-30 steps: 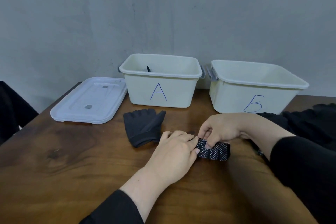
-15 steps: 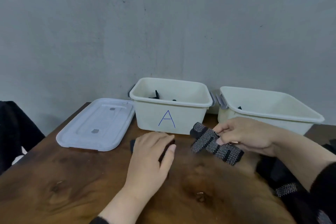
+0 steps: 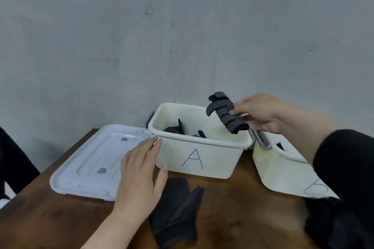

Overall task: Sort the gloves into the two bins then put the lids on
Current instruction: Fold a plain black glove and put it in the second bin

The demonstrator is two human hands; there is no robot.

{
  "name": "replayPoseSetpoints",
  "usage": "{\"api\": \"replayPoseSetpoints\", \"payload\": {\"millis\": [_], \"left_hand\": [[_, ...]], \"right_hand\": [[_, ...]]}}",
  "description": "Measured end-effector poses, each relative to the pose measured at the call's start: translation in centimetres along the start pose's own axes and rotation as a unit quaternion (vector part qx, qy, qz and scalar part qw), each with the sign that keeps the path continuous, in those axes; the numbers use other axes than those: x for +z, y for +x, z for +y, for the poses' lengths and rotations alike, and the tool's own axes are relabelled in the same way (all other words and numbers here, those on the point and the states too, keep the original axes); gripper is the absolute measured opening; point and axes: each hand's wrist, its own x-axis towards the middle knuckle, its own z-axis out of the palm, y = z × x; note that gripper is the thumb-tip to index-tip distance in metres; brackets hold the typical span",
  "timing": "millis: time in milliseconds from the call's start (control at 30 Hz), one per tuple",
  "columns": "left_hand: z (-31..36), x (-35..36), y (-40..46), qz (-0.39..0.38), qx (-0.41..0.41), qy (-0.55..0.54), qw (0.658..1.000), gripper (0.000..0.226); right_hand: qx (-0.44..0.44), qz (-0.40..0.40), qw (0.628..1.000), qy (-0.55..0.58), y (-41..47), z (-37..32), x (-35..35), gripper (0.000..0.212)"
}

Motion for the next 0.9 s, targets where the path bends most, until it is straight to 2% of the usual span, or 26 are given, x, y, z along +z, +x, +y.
{"api": "replayPoseSetpoints", "payload": {"millis": [267, 400, 433, 567, 767, 900], "left_hand": [[-1.3, 2.0, 1.9, -0.021, 0.072, 0.054, 0.996, 0.060], [-1.6, 2.4, 2.2, -0.020, 0.076, 0.055, 0.995, 0.057], [-1.7, 2.4, 2.3, -0.021, 0.075, 0.054, 0.995, 0.056], [-1.9, 2.4, 2.2, -0.025, 0.076, 0.051, 0.995, 0.055], [-1.9, 2.4, 2.3, -0.027, 0.076, 0.054, 0.995, 0.055], [-1.9, 2.3, 2.2, -0.025, 0.078, 0.050, 0.995, 0.054]], "right_hand": [[0.074, 0.013, 0.997, -0.033, 6.4, 1.3, 6.7, 0.023], [0.102, 0.021, 0.993, -0.055, 8.7, 2.0, 9.0, 0.010], [0.109, 0.020, 0.991, -0.070, 9.2, 2.2, 9.5, 0.006], [0.145, -0.029, 0.972, -0.184, 10.7, 2.6, 11.0, 0.022], [0.110, -0.047, 0.953, -0.280, 9.9, 2.3, 10.3, 0.016], [0.019, 0.018, 0.971, -0.238, 8.6, 1.7, 8.5, 0.025]]}}
